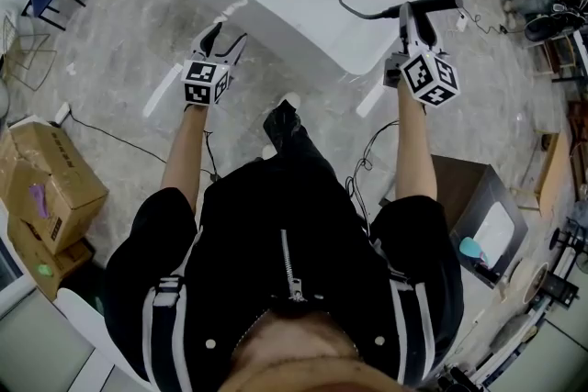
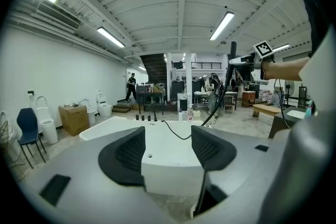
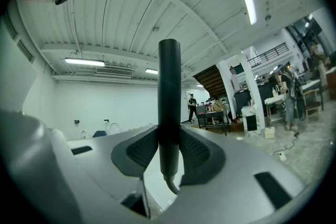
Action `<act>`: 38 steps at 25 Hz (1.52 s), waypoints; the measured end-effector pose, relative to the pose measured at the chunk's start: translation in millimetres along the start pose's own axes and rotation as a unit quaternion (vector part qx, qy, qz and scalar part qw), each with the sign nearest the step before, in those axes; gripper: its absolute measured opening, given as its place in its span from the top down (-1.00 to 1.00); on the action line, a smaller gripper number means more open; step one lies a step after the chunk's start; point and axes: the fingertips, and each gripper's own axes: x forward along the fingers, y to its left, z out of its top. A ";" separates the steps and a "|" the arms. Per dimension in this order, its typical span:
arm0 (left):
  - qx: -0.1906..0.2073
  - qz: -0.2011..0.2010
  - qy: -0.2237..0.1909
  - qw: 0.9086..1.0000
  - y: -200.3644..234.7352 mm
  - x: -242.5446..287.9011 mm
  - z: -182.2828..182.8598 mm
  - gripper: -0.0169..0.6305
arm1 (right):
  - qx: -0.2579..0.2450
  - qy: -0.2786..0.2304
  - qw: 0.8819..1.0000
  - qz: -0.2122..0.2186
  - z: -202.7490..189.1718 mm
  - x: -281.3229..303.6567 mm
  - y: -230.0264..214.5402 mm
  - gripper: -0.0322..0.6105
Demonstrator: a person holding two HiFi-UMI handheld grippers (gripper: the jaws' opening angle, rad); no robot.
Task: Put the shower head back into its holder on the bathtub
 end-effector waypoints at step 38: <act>0.079 -0.229 0.160 0.957 -22.7 361.2 -46.7 0.09 | 0.088 -0.043 0.995 0.004 44.7 201.8 -97.4 0.50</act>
